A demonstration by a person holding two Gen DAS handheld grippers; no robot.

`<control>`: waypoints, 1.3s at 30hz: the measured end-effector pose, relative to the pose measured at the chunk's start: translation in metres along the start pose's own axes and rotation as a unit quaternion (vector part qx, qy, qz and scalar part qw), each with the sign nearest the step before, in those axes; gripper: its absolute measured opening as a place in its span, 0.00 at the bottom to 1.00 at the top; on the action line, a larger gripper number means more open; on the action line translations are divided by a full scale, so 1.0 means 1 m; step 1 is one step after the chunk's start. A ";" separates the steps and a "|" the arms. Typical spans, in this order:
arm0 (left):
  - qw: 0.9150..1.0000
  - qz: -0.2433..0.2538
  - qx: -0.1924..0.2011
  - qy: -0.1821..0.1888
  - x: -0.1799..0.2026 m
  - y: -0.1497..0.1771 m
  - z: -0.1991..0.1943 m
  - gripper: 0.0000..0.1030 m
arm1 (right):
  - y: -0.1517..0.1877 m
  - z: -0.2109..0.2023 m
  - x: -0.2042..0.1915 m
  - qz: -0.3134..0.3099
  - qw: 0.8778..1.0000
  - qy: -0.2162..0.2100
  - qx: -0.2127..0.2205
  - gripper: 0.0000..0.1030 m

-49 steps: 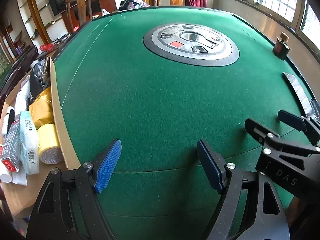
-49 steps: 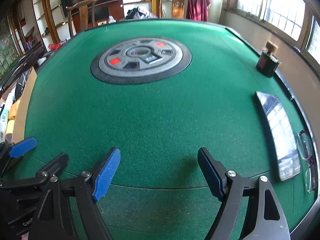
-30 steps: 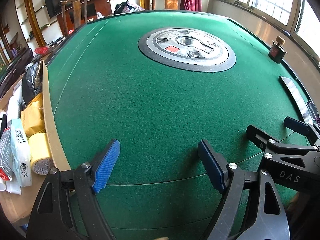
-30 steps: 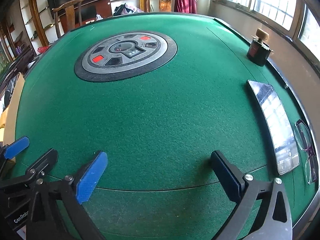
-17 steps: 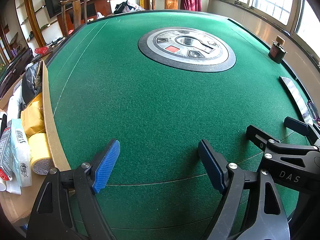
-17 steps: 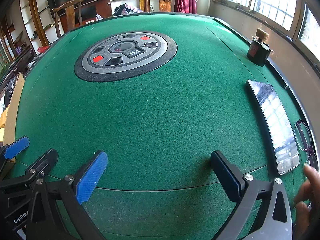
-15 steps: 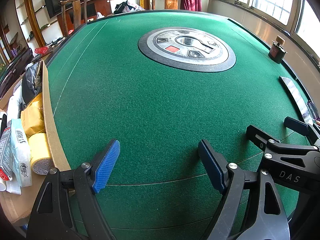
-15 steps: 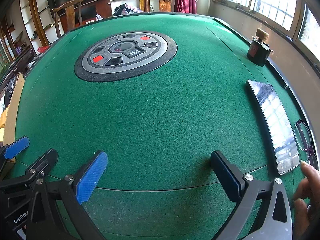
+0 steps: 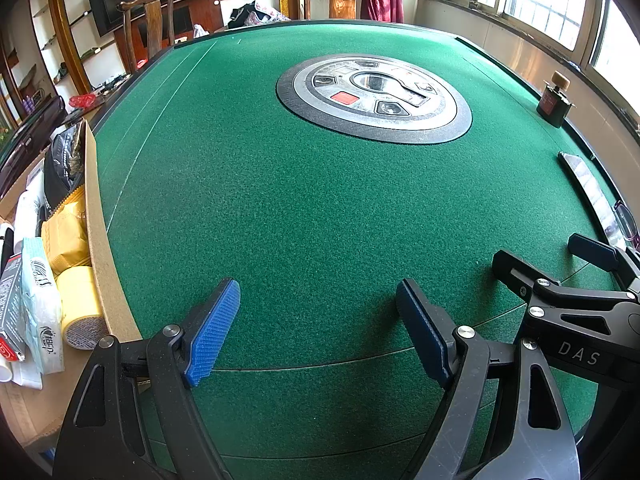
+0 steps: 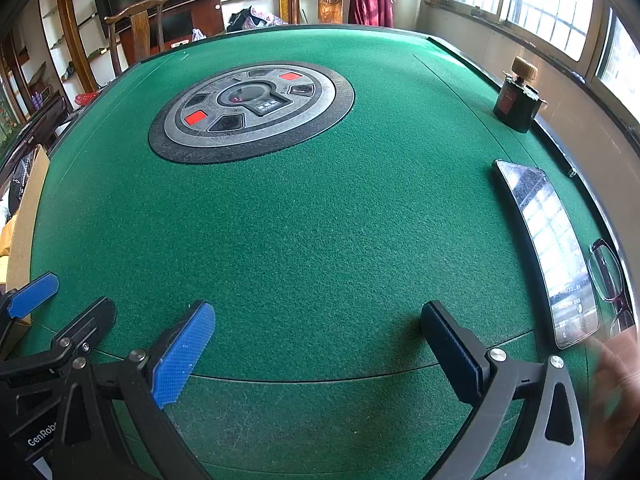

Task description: Organize objects

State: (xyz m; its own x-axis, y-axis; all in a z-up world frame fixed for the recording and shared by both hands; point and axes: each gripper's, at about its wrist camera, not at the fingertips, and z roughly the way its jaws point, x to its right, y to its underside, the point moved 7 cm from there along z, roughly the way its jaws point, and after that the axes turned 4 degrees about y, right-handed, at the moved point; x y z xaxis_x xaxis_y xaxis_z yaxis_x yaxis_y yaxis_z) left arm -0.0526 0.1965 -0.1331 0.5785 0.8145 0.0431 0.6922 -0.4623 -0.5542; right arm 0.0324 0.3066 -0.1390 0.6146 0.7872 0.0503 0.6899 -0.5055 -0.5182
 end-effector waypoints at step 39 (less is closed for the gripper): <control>1.000 -0.002 -0.002 -0.001 -0.009 -0.004 0.004 0.80 | 0.000 0.001 0.001 0.001 1.000 0.002 -0.002 1.00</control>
State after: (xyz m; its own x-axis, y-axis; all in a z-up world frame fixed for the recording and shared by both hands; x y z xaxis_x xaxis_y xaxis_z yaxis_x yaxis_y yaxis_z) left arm -0.0624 0.1928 -0.1346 0.5755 0.8167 0.0431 0.6954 -0.4609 -0.5514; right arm 0.0329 0.3078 -0.1397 0.6175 0.7848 0.0524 0.6901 -0.5086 -0.5149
